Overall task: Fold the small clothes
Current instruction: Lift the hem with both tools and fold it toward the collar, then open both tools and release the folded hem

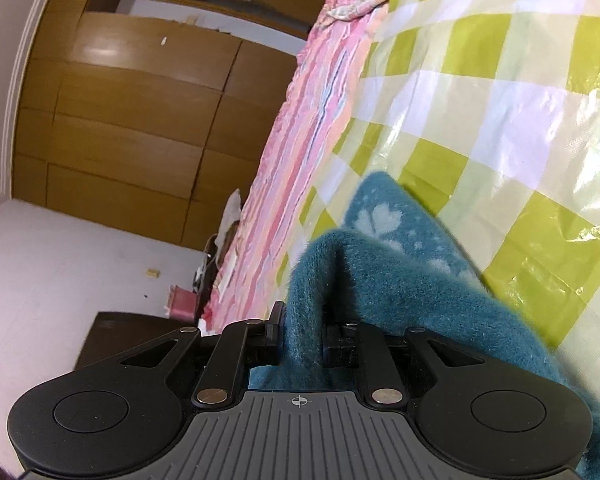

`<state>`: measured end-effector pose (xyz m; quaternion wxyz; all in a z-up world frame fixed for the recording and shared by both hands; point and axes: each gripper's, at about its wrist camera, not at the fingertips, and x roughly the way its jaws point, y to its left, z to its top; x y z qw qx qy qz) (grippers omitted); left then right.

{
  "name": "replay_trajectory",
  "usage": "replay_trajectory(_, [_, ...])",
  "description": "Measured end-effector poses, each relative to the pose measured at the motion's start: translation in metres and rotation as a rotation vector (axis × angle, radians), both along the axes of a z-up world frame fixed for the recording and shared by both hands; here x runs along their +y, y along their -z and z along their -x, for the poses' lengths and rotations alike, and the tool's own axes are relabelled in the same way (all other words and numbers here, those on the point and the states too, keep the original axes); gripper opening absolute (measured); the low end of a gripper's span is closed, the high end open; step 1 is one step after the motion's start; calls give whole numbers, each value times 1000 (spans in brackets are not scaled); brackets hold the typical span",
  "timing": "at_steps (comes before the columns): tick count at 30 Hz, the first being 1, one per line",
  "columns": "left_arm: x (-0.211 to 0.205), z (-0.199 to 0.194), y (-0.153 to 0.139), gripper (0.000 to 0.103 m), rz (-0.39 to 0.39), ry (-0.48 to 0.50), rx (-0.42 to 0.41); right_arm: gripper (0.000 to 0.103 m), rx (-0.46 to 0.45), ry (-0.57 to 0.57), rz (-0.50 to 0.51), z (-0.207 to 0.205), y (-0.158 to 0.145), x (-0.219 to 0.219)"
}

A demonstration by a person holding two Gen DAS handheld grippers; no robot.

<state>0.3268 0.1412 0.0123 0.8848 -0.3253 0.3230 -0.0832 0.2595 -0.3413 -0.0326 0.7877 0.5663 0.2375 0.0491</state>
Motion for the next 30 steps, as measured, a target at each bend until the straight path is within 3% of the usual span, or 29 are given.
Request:
replay_trajectory(6, [-5, 0, -4, 25, -21, -5, -8, 30, -12, 24, -44, 0, -3, -6])
replay_trajectory(9, [-8, 2, -8, 27, -37, -30, -23, 43, -44, 68, -17, 4, -10, -12])
replay_trajectory(12, [-12, 5, -12, 29, -78, -46, -46, 43, -50, 77, 38, 3, -17, -16])
replay_trajectory(16, [-9, 11, -19, 47, -140, -98, -87, 43, -39, 87, 197, 5, -31, -18])
replay_trajectory(21, [-2, 17, -29, 47, -191, -138, -94, 43, -8, 61, 468, 2, -45, 0])
replay_trajectory(25, [-14, 33, -30, 48, -280, -101, -129, 43, 4, 40, 657, -3, -52, 18])
replay_trajectory(30, [-32, 36, -14, 48, -351, -48, -112, 37, -2, 3, 783, -4, -51, 34])
